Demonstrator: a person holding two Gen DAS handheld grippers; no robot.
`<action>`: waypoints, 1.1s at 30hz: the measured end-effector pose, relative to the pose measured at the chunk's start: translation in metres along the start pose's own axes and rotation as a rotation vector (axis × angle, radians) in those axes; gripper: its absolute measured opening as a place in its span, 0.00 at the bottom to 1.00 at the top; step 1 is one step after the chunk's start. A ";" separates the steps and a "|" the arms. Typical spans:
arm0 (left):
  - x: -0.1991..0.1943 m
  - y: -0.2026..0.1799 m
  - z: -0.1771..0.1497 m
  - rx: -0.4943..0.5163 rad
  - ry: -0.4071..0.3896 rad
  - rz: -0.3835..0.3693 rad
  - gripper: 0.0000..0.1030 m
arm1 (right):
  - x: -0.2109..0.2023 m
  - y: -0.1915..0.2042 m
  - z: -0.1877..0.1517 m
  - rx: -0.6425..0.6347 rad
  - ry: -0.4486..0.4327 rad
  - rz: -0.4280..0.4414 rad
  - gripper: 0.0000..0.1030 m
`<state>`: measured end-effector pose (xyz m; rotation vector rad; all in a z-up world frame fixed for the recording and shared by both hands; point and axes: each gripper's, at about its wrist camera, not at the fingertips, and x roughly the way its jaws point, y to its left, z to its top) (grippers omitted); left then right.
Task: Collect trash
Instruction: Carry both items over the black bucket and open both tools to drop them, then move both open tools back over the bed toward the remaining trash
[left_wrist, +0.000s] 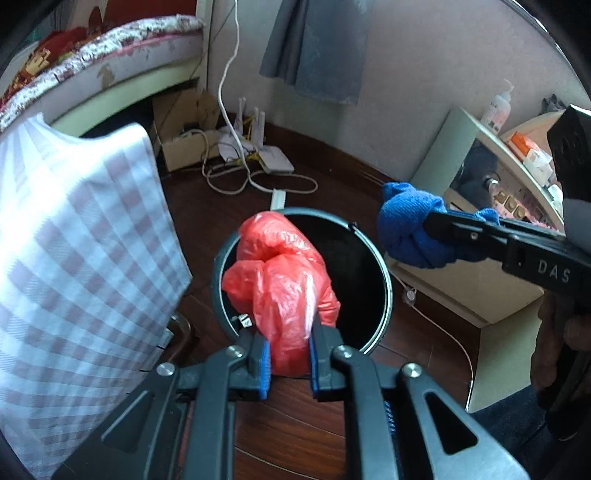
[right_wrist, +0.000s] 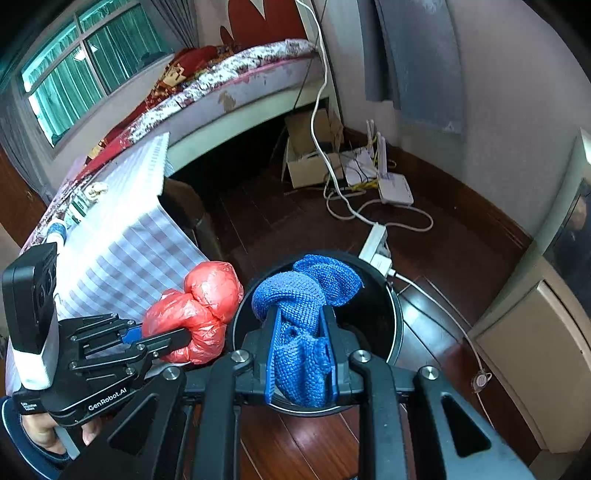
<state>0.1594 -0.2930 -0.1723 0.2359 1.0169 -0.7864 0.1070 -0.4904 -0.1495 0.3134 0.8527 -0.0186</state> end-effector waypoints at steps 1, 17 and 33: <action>0.005 0.001 -0.001 -0.005 0.014 -0.006 0.16 | 0.006 -0.002 -0.001 0.001 0.011 0.000 0.22; 0.051 0.008 -0.001 -0.033 0.107 -0.082 0.21 | 0.076 -0.020 -0.003 0.012 0.165 0.018 0.26; 0.047 0.038 -0.020 -0.143 0.075 0.096 0.99 | 0.080 -0.046 -0.015 0.057 0.180 -0.169 0.99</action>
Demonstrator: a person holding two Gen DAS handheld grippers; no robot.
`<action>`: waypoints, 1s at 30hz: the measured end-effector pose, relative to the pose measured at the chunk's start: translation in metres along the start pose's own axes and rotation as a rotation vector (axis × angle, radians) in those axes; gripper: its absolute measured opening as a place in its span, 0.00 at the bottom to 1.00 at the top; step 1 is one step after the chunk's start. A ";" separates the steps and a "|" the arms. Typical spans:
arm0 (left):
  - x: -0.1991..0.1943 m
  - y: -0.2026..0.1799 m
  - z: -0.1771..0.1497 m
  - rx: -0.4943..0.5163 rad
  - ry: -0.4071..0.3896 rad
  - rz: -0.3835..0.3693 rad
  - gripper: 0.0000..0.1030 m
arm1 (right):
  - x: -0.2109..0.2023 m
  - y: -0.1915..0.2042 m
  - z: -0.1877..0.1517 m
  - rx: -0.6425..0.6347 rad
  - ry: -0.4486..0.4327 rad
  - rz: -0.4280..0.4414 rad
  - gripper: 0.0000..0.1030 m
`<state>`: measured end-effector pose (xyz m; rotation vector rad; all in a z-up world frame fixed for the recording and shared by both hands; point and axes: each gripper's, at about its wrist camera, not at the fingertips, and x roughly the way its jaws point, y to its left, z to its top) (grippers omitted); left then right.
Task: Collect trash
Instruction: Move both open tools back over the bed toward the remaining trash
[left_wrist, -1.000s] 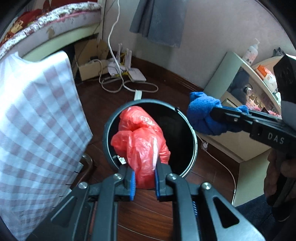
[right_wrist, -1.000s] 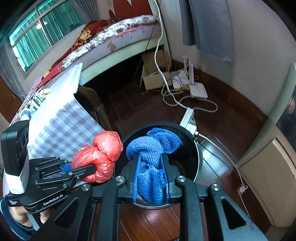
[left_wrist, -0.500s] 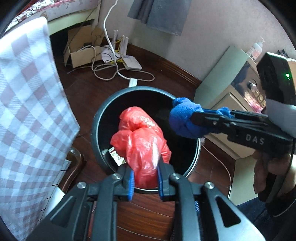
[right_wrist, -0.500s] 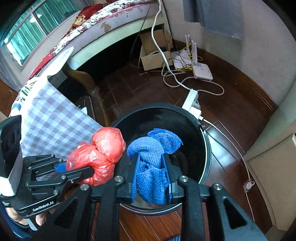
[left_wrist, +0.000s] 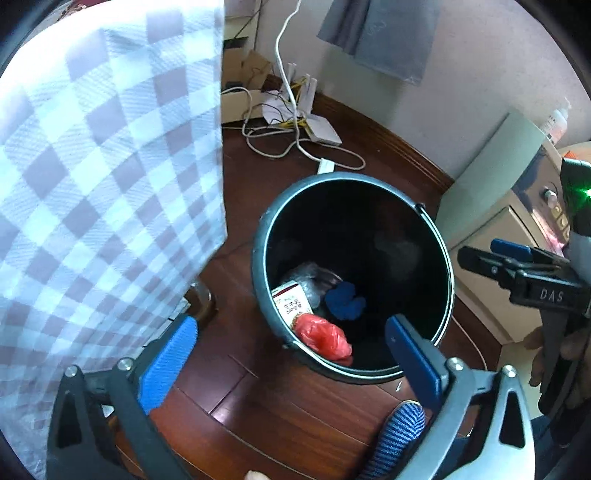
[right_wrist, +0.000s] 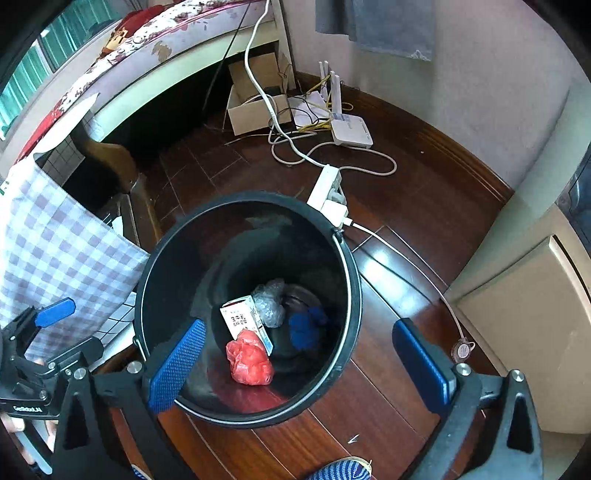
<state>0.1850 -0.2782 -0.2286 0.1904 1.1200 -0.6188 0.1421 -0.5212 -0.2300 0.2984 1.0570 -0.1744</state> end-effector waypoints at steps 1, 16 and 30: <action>-0.002 0.000 -0.001 0.001 -0.008 0.004 0.99 | -0.001 0.002 -0.001 -0.002 0.000 0.000 0.99; -0.069 0.021 -0.023 -0.033 -0.131 0.109 1.00 | -0.053 0.048 -0.011 -0.084 -0.087 0.004 0.99; -0.155 0.060 -0.038 -0.098 -0.278 0.181 1.00 | -0.117 0.128 -0.006 -0.237 -0.208 0.052 0.99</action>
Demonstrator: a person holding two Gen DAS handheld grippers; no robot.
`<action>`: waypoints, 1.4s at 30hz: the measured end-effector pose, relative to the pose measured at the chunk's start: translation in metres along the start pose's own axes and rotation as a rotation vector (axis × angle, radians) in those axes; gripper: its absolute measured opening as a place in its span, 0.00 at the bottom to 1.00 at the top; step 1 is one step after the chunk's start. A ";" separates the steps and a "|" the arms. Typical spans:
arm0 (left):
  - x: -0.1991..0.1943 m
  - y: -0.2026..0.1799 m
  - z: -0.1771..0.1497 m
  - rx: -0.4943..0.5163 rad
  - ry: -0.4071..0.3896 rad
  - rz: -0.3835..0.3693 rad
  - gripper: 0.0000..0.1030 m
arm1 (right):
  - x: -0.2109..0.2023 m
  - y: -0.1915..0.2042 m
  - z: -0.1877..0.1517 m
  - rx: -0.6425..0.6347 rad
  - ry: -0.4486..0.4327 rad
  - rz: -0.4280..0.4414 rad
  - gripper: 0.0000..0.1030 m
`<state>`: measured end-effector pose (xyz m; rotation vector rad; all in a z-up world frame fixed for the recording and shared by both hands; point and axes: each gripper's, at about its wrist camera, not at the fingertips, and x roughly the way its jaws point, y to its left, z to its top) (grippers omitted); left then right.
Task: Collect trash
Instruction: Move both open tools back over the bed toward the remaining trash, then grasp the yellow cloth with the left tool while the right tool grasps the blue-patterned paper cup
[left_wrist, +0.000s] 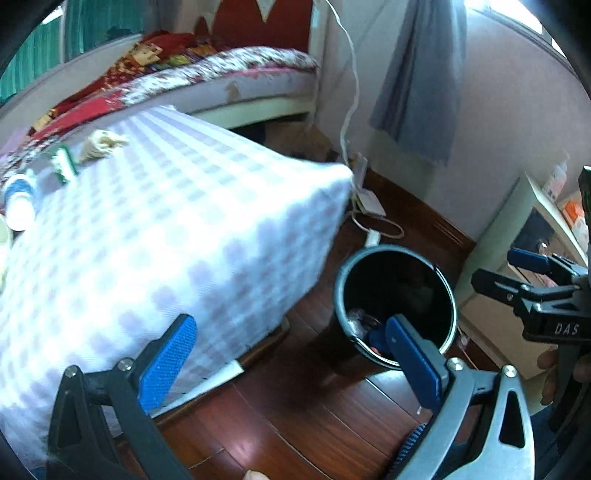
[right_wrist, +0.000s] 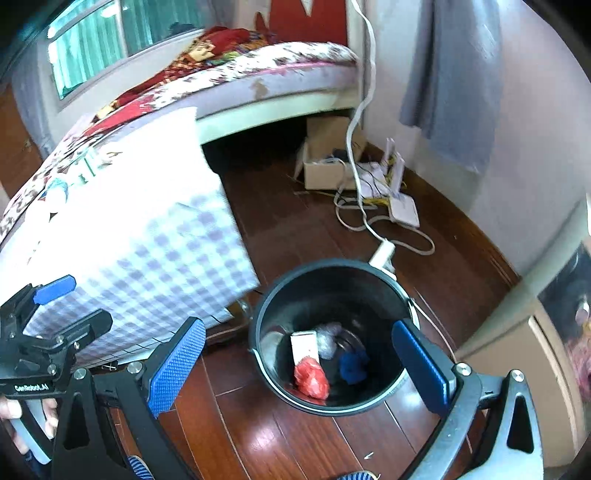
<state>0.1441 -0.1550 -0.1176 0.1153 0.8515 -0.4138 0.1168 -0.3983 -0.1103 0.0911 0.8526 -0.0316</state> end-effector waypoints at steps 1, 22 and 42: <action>-0.003 0.003 0.001 -0.006 -0.008 0.011 1.00 | -0.003 0.007 0.002 -0.014 -0.012 -0.001 0.99; -0.080 0.176 -0.001 -0.292 -0.152 0.361 0.99 | -0.007 0.178 0.059 -0.240 -0.106 0.207 0.99; -0.021 0.296 0.013 -0.565 -0.096 0.420 0.70 | 0.072 0.281 0.118 -0.335 -0.036 0.320 0.99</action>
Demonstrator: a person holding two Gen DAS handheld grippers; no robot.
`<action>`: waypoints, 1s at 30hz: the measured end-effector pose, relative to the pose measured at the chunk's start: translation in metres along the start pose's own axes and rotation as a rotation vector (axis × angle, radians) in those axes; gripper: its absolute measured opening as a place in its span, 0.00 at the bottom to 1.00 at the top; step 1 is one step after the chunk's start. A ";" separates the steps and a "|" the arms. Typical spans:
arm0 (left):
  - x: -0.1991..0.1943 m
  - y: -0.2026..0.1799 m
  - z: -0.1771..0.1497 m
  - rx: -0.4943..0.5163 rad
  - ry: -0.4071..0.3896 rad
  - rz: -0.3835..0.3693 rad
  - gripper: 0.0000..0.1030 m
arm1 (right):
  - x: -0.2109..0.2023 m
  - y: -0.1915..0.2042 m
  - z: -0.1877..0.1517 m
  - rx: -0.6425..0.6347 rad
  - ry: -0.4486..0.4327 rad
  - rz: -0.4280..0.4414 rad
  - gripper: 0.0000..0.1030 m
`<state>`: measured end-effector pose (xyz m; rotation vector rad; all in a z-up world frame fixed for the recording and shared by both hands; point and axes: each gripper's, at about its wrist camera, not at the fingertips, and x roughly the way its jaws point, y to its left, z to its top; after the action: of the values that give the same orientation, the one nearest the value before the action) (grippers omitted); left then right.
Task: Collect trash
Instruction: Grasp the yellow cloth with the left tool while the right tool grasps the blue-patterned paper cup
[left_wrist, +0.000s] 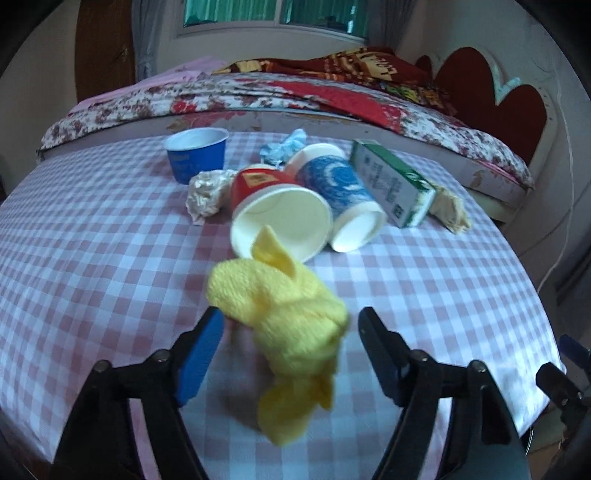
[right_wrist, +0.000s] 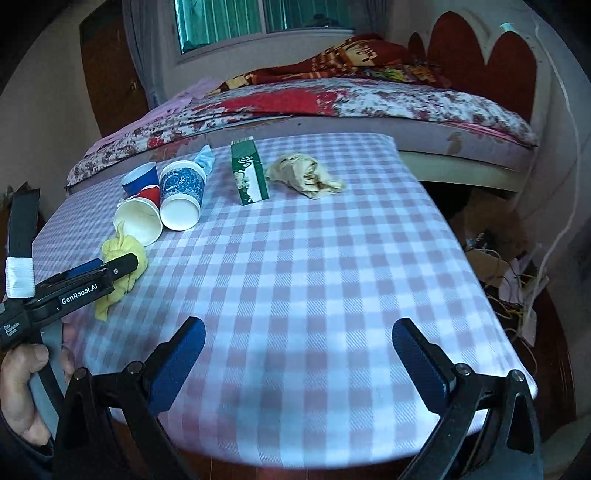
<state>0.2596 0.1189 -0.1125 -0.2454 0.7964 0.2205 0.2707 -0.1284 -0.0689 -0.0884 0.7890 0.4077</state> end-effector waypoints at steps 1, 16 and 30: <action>0.003 0.003 0.002 -0.011 0.007 -0.016 0.67 | 0.006 0.003 0.004 -0.004 0.004 0.006 0.99; -0.025 0.062 0.003 0.001 -0.048 -0.071 0.42 | 0.052 0.052 0.033 -0.038 0.024 0.110 0.98; 0.007 0.101 0.037 0.019 -0.057 -0.008 0.42 | 0.101 0.117 0.089 -0.121 0.012 0.178 0.76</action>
<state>0.2607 0.2268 -0.1058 -0.2232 0.7406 0.2113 0.3487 0.0320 -0.0683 -0.1339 0.7866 0.6245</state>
